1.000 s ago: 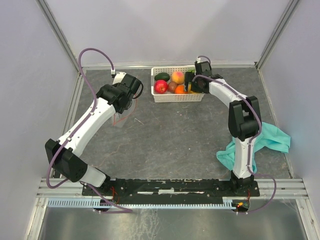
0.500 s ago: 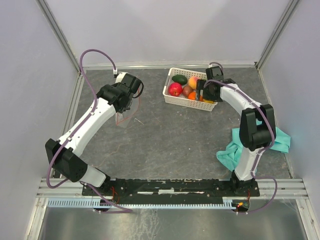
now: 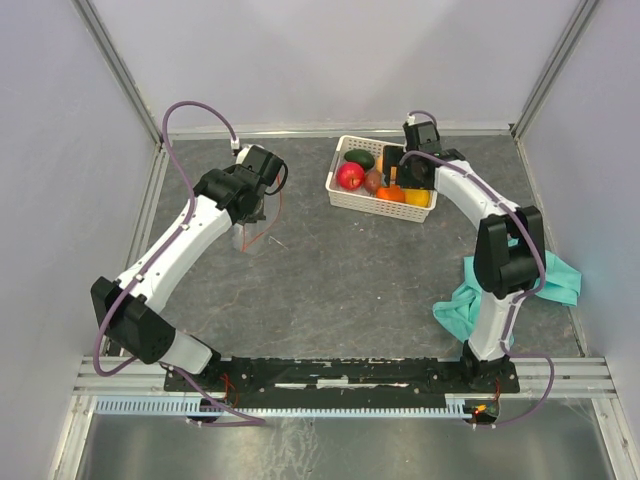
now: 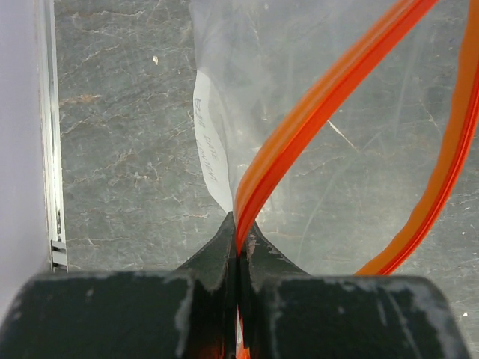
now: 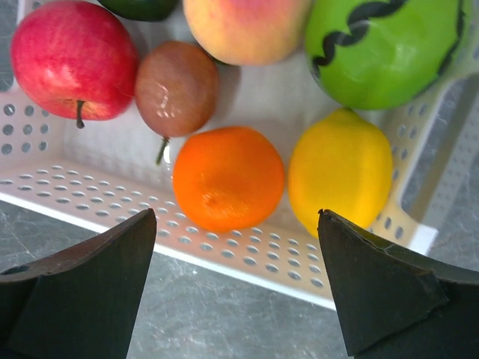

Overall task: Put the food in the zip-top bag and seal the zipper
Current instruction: Pick up the fake fruit from the bin.

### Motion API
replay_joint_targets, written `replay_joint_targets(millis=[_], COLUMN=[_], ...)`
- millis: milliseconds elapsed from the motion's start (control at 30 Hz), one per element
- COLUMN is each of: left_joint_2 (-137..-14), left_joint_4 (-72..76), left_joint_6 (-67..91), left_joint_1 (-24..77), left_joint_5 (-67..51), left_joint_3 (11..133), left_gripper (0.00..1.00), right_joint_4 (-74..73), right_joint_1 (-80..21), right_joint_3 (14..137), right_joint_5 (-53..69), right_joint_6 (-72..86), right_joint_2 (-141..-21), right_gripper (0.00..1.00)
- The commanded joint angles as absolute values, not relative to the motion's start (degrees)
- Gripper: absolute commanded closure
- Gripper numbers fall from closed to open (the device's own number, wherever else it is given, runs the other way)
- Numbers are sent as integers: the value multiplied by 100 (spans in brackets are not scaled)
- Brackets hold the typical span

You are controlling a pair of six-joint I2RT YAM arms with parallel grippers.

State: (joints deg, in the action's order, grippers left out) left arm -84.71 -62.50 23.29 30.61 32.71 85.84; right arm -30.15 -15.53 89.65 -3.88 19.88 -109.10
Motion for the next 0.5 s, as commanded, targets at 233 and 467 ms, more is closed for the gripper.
replay_joint_targets(millis=[233,467], left_joint_2=[-8394,-8375], left_joint_4=[-6083,-6086], left_joint_6=[2248,2309], left_joint_1=[3043,3041], left_joint_5=[2953,2822], left_joint_3=[8674,8627], left_gripper=[97,97], right_joint_4=[-2792,-2976], right_joint_1=[-1815,-1822], right_joint_3=[9694,9741], right_joint_5=[-589,-554], right_joint_6=[2010,1944], right_joint_2=[-11752,-12161], right_gripper=[3,4])
